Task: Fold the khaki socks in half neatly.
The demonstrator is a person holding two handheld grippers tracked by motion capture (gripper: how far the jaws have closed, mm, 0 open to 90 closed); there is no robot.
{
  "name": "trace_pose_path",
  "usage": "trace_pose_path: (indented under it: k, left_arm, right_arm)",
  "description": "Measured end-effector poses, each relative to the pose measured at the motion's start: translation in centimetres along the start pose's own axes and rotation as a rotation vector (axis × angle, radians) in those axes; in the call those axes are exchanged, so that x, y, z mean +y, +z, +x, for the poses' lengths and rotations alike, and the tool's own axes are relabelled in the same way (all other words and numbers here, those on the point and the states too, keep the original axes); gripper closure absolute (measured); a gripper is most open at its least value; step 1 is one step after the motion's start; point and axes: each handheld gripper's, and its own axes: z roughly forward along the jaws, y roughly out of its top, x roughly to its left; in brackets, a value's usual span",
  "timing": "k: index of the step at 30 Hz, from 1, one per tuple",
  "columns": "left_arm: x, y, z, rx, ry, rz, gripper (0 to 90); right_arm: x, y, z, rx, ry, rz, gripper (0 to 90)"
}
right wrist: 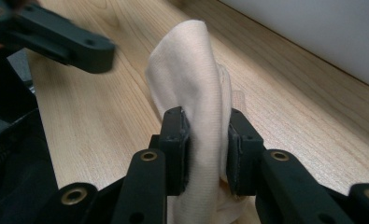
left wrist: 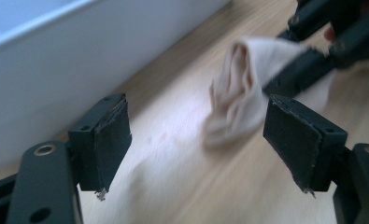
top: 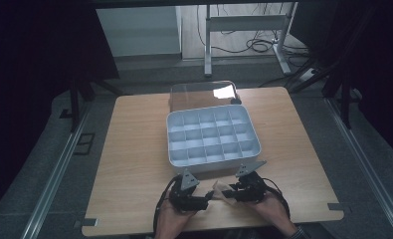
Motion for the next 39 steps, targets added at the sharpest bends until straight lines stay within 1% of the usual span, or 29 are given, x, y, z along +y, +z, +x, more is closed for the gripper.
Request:
trace_pose_path:
  k: [3,5,7,11,13,16,18,20,23,26,27,28,29,32,33,36,37,38,39]
  left_arm:
    - [0.4,1.5,0.3,0.012,-0.007,0.013,23.5]
    - [0.3,2.3,0.4,0.017,-0.011,0.032,24.1]
    - [0.2,2.9,0.6,0.014,-0.021,0.044,24.1]
    - [-0.1,3.2,0.7,0.006,-0.036,0.059,24.4]
    - [-0.1,3.2,0.8,0.003,-0.041,0.063,24.4]
    - [0.0,3.2,0.8,0.003,-0.04,0.067,24.4]
    - [0.0,3.2,0.8,0.001,-0.04,0.07,24.4]
    - [-0.1,3.2,0.9,0.0,-0.042,0.072,24.4]
    - [-0.1,3.2,0.8,-0.005,-0.047,0.077,24.4]
    - [-0.2,3.2,0.8,-0.009,-0.047,0.078,24.4]
    - [-0.2,3.2,0.8,-0.013,-0.047,0.081,24.4]
    - [-0.2,3.2,0.8,-0.013,-0.047,0.081,24.4]
    - [-0.2,3.2,0.8,-0.014,-0.049,0.081,24.4]
    - [-0.3,3.2,0.9,-0.019,-0.055,0.082,24.4]
    - [-0.3,3.2,0.9,-0.021,-0.055,0.082,24.4]
    - [-0.4,3.2,1.0,-0.024,-0.057,0.079,24.4]
    - [-0.4,3.2,1.0,-0.025,-0.058,0.081,24.3]
    - [-0.5,3.2,1.0,-0.026,-0.058,0.078,24.3]
    - [-0.5,3.1,1.0,-0.028,-0.057,0.078,24.3]
  right_arm:
    - [0.0,0.0,-0.1,0.007,0.001,-0.003,68.9]
    - [0.0,0.1,-0.2,0.009,-0.001,-0.003,67.9]
    - [-0.1,0.1,-0.3,0.011,0.003,-0.004,65.0]
    - [0.0,-0.2,-0.5,0.007,0.005,-0.007,55.9]
    - [0.2,-0.8,-0.7,-0.001,0.004,-0.026,53.1]
    - [0.8,-1.4,-1.2,-0.027,0.012,-0.051,49.8]
    - [1.3,-1.3,-1.5,-0.035,0.017,-0.042,48.8]
    - [1.5,-0.7,-1.9,-0.043,0.018,-0.012,48.3]
    - [1.4,0.0,-2.2,-0.027,0.033,0.025,48.3]
    - [1.2,0.3,-2.3,-0.014,0.048,0.047,46.4]
    - [1.1,0.4,-2.4,-0.001,0.059,0.056,45.8]
    - [1.0,0.7,-2.5,0.023,0.075,0.063,46.0]
    - [0.9,0.7,-2.5,0.031,0.071,0.059,46.7]
    - [1.0,0.9,-2.2,0.029,0.056,0.066,49.8]
    - [1.0,0.9,-2.1,0.033,0.048,0.068,52.7]
    - [1.1,1.1,-1.9,0.039,0.049,0.08,58.6]
    - [1.1,1.1,-1.8,0.048,0.058,0.083,63.5]
    - [1.0,1.1,-1.9,0.063,0.075,0.088,66.0]
    - [1.0,1.1,-1.9,0.069,0.079,0.089,69.7]
